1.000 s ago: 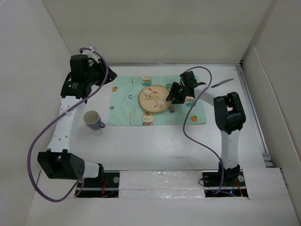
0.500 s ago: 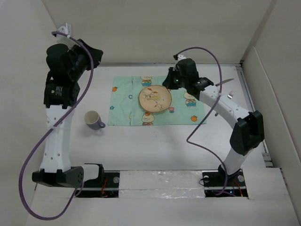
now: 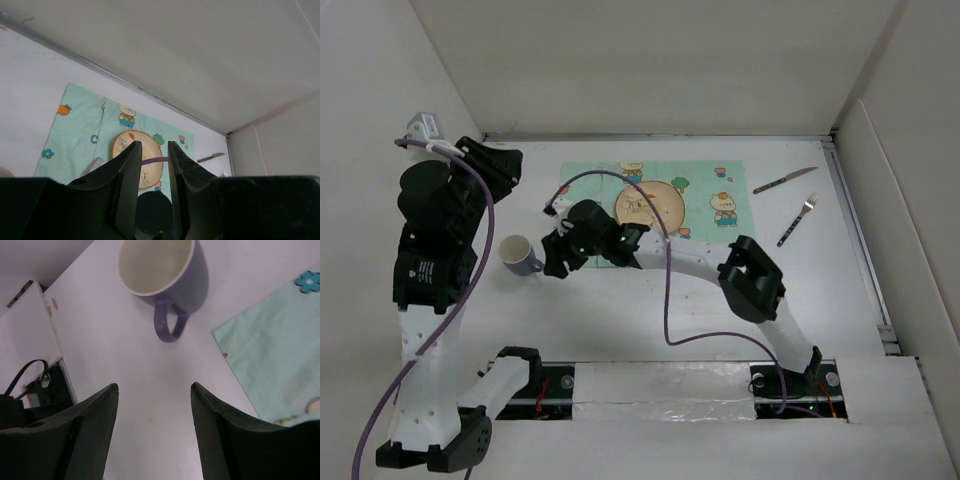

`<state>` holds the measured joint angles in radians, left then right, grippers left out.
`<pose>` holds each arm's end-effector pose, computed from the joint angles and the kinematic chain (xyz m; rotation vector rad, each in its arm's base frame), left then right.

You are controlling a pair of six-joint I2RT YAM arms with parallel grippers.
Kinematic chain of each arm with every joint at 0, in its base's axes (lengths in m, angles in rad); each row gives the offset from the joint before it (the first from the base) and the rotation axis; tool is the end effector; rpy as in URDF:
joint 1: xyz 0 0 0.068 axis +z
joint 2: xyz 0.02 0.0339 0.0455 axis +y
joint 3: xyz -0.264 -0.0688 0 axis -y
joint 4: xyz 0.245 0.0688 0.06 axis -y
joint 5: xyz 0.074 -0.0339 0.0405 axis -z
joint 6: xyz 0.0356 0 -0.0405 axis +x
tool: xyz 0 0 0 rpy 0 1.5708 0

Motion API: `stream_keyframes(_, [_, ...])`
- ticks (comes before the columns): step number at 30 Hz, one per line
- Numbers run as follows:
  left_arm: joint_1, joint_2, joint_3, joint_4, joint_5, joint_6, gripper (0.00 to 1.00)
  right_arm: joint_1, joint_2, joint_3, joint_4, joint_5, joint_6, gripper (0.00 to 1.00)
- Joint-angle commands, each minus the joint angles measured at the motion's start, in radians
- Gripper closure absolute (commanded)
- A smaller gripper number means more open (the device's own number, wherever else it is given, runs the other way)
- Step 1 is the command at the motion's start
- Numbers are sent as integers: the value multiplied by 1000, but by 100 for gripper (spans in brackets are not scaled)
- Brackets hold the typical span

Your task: Set the dinner table for one person

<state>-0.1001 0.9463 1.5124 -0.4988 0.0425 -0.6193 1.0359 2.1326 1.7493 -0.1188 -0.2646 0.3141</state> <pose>0.1487 -0.0165 0.5171 -0.3600 1.4913 -0.6080 0.2496 0.4395 0.2488 -0.9555 2.0322 1.0604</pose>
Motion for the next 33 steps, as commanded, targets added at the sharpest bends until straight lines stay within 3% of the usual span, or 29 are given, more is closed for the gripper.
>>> stream_keyframes(1, [-12,-73,-17,-56,-96,-17,75,35,70,156,-13,31,-59,34])
stream_keyframes(8, [-21,-106,45,-144,-82,7,72,53,262,367,-114,122,-95,32])
stream_keyframes(16, [-21,-136,14,-172,-55,12,72,62,434,602,-151,157,-86,37])
stream_keyframes(19, [-21,-138,35,-187,-81,23,71,62,472,673,-164,160,-84,48])
stream_keyframes(23, [-21,-141,29,-187,-95,27,71,72,429,618,-117,188,-63,100])
stream_keyframes(28, [-21,-136,15,-169,-119,32,71,72,247,560,-30,189,-20,100])
stream_keyframes(33, [-21,-109,89,-162,-197,65,68,-38,17,431,16,206,13,100])
